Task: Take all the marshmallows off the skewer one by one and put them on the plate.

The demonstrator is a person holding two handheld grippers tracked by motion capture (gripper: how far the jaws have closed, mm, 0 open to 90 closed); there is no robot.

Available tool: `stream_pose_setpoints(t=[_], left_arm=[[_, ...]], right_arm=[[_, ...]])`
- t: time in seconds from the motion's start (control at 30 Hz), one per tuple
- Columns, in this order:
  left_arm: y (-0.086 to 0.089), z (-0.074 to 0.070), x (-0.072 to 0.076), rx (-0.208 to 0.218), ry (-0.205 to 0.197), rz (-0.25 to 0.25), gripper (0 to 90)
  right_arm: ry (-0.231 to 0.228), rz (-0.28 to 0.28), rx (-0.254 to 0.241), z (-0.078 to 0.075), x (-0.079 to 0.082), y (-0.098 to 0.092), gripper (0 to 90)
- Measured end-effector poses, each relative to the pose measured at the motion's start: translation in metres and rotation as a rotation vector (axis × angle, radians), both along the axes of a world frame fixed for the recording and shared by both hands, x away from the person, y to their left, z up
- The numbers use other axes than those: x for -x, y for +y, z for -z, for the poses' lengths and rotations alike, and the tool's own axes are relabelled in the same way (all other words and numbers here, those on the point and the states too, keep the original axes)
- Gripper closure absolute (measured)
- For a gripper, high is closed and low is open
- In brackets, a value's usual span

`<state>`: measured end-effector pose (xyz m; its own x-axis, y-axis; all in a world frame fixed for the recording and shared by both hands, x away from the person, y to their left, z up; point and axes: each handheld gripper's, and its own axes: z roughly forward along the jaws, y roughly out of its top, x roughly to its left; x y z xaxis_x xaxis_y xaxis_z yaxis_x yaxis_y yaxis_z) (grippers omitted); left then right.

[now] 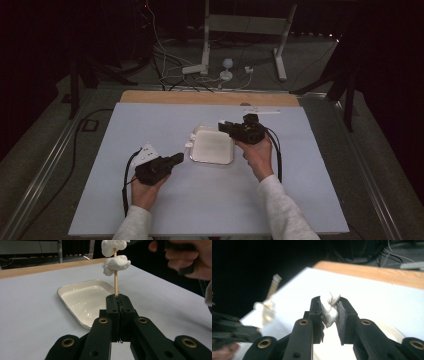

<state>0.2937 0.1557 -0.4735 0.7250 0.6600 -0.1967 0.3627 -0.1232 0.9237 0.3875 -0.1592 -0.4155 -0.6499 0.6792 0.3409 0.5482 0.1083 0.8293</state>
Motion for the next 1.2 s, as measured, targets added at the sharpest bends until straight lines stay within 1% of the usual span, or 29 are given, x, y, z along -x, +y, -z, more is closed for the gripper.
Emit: stream_pose_setpoints(t=[0.17,0.23,0.3,0.37,0.43,0.53,0.57,0.63,0.73,0.83,1.0,1.2], left_arm=[[-0.001,0.001,-0.001,0.000,0.008,0.000,90.0],[-0.001,0.001,-0.001,-0.001,0.009,0.000,90.0],[-0.001,0.001,-0.001,-0.003,0.011,-0.002,89.9],[-0.001,0.002,-0.002,-0.004,0.014,-0.004,90.0],[-0.001,0.002,-0.002,-0.007,0.016,-0.005,90.0],[-0.002,0.003,-0.003,-0.008,0.019,-0.007,90.0],[-0.002,0.003,-0.003,-0.008,0.019,-0.007,90.0],[-0.002,0.003,-0.003,-0.009,0.019,-0.008,90.0],[-0.002,0.003,-0.003,-0.009,0.020,-0.009,90.0],[-0.003,0.003,-0.003,-0.009,0.020,-0.009,90.0],[-0.004,0.003,-0.003,-0.012,0.021,-0.010,90.0],[-0.004,0.003,-0.003,-0.011,0.019,-0.017,90.0]], right_arm=[[0.035,0.017,0.094,0.020,-0.004,0.006,73.7],[0.052,0.022,0.114,0.028,-0.007,0.007,73.6],[0.076,0.032,0.123,0.035,-0.009,0.006,71.8],[0.088,0.041,0.131,0.040,-0.010,0.006,66.3],[0.103,0.043,0.132,0.044,-0.012,0.005,57.8],[0.110,0.054,0.146,0.046,-0.012,0.005,47.5],[0.111,0.054,0.146,0.046,-0.012,0.005,45.7],[0.105,0.055,0.140,0.044,-0.011,0.005,38.8],[0.096,0.041,0.108,0.038,-0.006,0.005,30.8],[0.093,0.020,0.084,0.032,-0.003,0.007,25.9],[0.106,-0.013,0.030,0.027,0.002,0.008,22.9],[0.103,-0.052,0.002,0.020,0.009,0.016,21.1]])
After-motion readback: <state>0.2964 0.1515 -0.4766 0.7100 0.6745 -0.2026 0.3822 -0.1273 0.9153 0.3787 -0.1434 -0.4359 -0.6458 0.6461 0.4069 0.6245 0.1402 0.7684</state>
